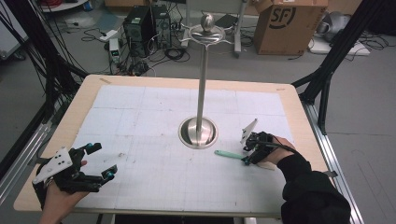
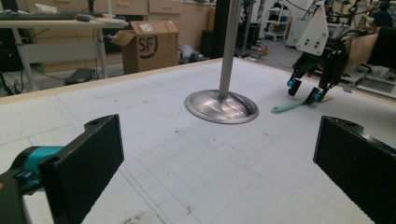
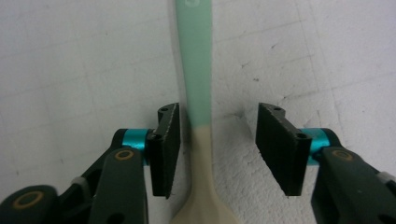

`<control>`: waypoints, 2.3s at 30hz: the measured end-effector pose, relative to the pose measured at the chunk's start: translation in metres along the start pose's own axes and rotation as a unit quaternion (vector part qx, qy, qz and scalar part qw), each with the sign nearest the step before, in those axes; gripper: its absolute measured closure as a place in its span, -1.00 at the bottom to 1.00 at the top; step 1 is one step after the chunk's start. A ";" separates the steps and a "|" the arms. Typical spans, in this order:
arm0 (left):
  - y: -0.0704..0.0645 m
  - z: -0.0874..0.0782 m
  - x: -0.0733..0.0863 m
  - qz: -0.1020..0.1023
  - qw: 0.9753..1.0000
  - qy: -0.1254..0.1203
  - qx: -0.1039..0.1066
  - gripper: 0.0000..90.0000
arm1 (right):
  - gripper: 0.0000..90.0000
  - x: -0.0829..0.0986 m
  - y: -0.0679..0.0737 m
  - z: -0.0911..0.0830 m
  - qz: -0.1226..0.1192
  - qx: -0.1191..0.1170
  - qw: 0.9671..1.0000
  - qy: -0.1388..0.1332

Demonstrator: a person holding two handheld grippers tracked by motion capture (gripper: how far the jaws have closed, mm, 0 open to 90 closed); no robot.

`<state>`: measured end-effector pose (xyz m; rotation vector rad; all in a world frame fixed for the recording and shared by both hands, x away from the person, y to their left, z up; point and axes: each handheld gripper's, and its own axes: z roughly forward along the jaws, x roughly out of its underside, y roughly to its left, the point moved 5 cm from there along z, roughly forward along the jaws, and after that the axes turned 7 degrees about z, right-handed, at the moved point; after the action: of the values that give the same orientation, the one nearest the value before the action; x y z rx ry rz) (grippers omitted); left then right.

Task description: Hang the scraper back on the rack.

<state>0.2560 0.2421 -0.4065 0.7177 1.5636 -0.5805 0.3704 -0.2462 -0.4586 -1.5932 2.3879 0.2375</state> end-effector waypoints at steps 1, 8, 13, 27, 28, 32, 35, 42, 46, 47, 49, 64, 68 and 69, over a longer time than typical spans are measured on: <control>0.000 0.000 0.000 0.000 1.000 0.000 0.000 -0.95 | 0.19 0.000 0.000 0.000 0.001 -0.002 1.000 0.002; 0.002 -0.001 0.002 -0.002 1.000 0.006 -0.004 -0.95 | 0.39 0.000 0.001 -0.001 0.002 -0.007 1.000 0.026; 0.002 -0.003 0.002 -0.002 1.000 0.006 -0.007 -0.95 | 0.46 -0.002 0.002 -0.001 -0.004 -0.008 0.999 0.047; 0.001 -0.008 0.004 0.000 1.000 0.009 -0.014 -0.95 | 0.78 -0.006 0.006 -0.001 -0.031 -0.008 0.996 0.082; 0.001 -0.008 0.004 0.000 1.000 0.009 -0.014 -0.95 | 0.78 -0.006 0.006 -0.001 -0.030 -0.007 0.996 0.080; 0.000 -0.005 0.005 0.000 1.000 0.014 -0.011 -0.95 | 0.79 -0.004 0.006 -0.002 -0.024 -0.008 0.997 0.070; 0.001 -0.005 0.006 0.000 1.000 0.014 -0.012 -0.95 | 0.79 -0.002 0.004 -0.006 -0.015 -0.010 0.999 0.050; 0.000 -0.005 0.004 0.002 1.000 0.009 -0.013 -0.95 | 0.79 -0.001 0.002 -0.024 0.018 -0.008 1.000 0.001; 0.001 -0.006 0.004 0.001 1.000 0.007 -0.015 -0.95 | 0.79 0.001 0.002 -0.035 0.033 -0.012 0.999 -0.041; 0.001 -0.006 0.004 0.001 1.000 0.008 -0.015 -0.95 | 0.79 0.002 0.002 -0.038 0.038 -0.013 0.998 -0.056; 0.002 -0.006 0.004 0.001 1.000 0.008 -0.016 -0.95 | 0.79 0.003 0.001 -0.044 0.045 -0.013 0.996 -0.076; 0.001 -0.002 0.005 -0.001 1.000 0.007 -0.013 -0.95 | 0.78 0.009 -0.003 -0.094 0.121 0.019 0.955 -0.269; 0.001 -0.002 0.005 0.000 1.000 0.008 -0.013 -0.95 | 0.78 0.009 -0.002 -0.108 0.124 0.027 0.938 -0.323; 0.001 -0.002 0.006 -0.001 1.000 0.008 -0.013 -0.95 | 0.78 0.009 0.000 -0.111 0.124 0.030 0.933 -0.337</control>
<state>0.2555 0.2449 -0.4118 0.7028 1.5840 -0.5554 0.3535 -0.2850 -0.3550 -0.9535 2.0026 0.6368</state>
